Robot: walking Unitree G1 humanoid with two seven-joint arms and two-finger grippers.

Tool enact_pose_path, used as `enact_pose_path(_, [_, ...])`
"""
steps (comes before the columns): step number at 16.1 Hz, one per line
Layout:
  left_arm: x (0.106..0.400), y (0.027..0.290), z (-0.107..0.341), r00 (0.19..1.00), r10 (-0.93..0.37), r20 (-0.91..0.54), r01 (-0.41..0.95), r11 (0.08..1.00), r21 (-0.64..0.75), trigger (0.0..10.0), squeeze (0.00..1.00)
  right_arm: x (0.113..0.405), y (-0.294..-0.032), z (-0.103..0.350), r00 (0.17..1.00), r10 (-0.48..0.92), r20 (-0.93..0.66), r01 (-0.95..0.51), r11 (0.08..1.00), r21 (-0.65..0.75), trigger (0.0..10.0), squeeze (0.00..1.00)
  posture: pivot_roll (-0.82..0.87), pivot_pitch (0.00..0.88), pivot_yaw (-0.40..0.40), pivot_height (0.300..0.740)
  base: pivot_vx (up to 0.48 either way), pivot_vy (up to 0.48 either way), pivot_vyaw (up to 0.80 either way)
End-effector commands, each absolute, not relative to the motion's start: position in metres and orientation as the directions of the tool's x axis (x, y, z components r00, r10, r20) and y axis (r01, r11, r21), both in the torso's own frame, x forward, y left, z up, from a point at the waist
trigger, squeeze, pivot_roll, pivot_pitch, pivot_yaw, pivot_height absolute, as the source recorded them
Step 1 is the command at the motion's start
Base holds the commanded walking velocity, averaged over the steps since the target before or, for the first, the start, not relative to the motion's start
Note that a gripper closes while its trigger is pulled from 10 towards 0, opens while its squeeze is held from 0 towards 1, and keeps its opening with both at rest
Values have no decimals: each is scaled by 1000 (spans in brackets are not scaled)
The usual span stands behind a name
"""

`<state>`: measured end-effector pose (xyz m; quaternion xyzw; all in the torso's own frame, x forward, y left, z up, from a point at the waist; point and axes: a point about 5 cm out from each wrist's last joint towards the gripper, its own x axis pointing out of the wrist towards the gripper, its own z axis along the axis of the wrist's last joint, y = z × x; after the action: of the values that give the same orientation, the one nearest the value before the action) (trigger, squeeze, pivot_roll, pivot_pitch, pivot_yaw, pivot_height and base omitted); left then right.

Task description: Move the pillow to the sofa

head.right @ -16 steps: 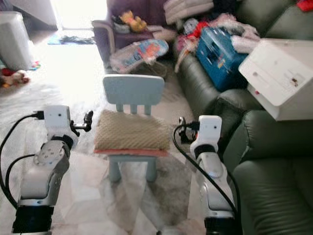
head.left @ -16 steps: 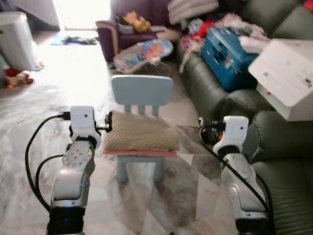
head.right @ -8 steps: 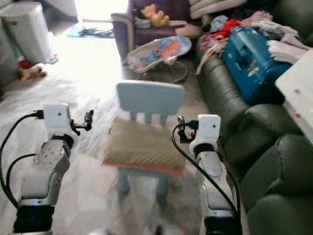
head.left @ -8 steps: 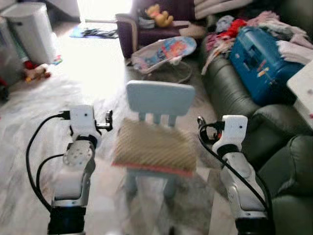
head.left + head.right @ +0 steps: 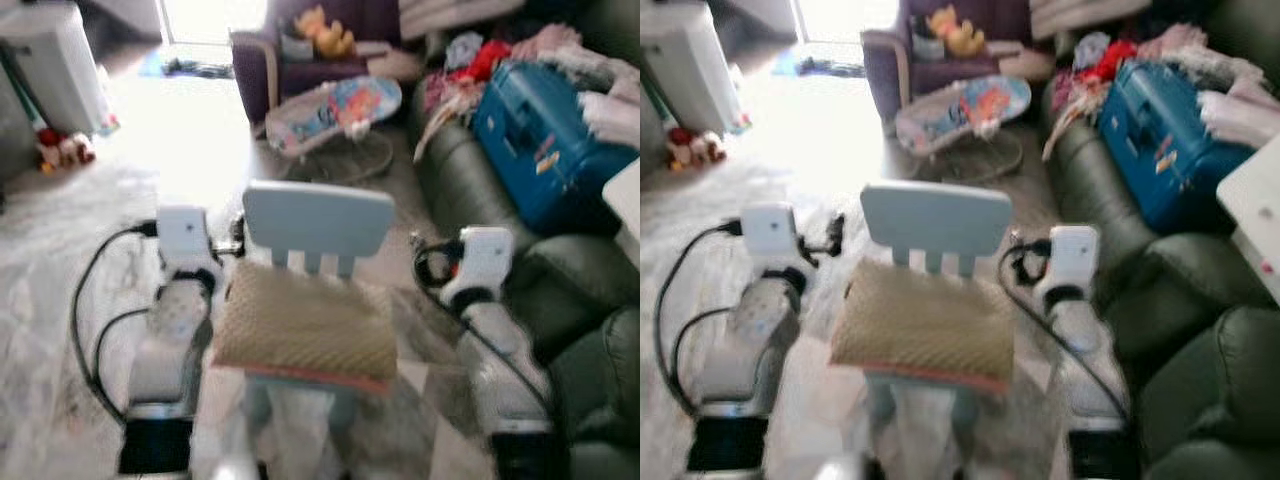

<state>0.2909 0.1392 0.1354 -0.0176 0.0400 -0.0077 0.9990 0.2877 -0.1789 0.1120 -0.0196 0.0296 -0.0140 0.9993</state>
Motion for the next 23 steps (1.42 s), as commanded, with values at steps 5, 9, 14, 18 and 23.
enact_pose_path(5, [287, 146, 117, 995, 10, -102, -4, 998, 63, 10000, 0, 290, -197, 116, 993, -120, -17, 120, 993, -21, 10000, 0, 6, 0, -66, 740, 0, 0, 0])
enact_pose_path(9, [275, 163, 102, 988, 16, -155, 0, 995, 102, 10000, 0, 277, -191, 90, 977, -162, -135, 174, 981, 85, 10000, 0, 28, 0, -39, 740, 0, 0, 0])
enact_pose_path(14, [270, 182, 100, 989, -10, -146, 36, 984, 176, 10000, 0, 259, -198, 87, 981, -129, -143, 135, 990, 30, 10000, 0, -7, 0, -4, 740, 0, 0, 0])
enact_pose_path(18, [262, 170, 91, 984, -33, -177, 55, 991, 121, 10000, 0, 245, -209, 76, 971, -137, -195, 145, 989, 28, 10000, 0, -10, 0, -16, 740, 0, 0, -442])
enact_pose_path(23, [279, 178, 112, 996, -20, -88, 30, 993, 115, 10000, 0, 273, -186, 85, 988, -60, -145, 69, 996, 61, 10000, 0, 52, 0, -38, 740, 0, 0, -160])
